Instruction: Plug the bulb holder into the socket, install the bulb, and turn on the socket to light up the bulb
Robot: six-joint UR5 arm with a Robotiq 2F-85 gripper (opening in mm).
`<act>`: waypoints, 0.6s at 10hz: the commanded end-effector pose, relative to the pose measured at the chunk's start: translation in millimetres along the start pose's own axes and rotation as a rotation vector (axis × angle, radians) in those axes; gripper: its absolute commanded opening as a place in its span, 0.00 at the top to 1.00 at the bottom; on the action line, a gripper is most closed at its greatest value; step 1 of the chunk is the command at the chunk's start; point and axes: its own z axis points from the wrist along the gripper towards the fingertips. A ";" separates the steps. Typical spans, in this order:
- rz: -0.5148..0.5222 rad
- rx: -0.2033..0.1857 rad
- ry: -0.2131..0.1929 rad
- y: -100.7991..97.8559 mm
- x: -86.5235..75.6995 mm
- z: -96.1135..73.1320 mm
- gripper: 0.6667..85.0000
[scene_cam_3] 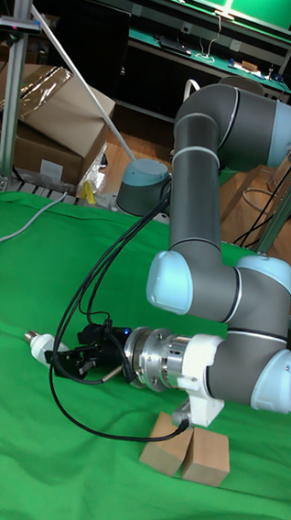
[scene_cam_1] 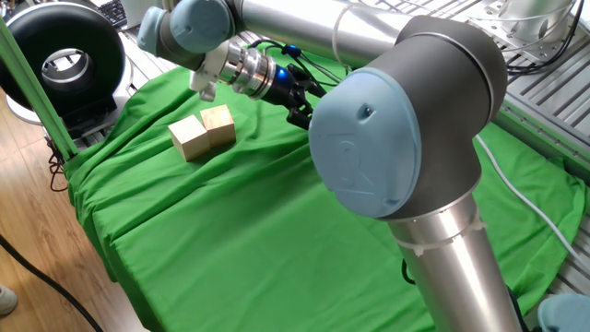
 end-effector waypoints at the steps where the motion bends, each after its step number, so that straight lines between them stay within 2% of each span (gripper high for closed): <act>1: -0.035 0.025 -0.012 -6.6 -11.6 -2.8 0.17; 3: -0.062 0.049 0.006 -13.4 -8.3 0.0 0.19; 6: -0.076 0.050 0.009 -14.7 -6.1 4.0 0.23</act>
